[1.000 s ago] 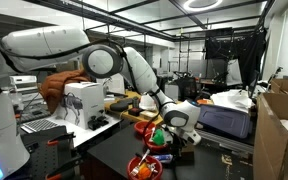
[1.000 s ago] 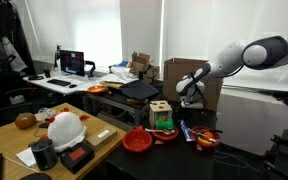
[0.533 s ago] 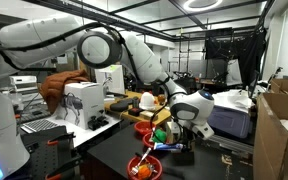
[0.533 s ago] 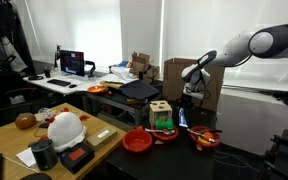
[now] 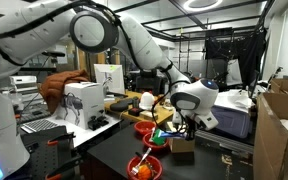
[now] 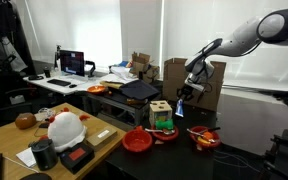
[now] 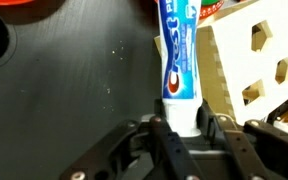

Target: Put the tube in the red bowl to the right

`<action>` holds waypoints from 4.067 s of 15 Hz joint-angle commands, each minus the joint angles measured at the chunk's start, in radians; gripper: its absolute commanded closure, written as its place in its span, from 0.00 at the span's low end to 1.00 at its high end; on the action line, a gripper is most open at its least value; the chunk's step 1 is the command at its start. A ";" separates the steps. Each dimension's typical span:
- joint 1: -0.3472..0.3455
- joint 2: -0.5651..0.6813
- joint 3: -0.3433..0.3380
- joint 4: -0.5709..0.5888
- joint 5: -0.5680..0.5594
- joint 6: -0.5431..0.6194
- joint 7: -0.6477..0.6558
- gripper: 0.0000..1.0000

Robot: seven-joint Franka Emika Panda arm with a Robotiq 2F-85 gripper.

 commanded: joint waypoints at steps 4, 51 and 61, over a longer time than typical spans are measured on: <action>-0.040 -0.189 0.007 -0.251 -0.014 -0.231 -0.188 0.90; 0.144 0.087 -0.027 -0.035 -0.545 -0.569 -0.750 0.90; 0.130 0.089 -0.016 -0.006 -0.531 -0.540 -0.807 0.90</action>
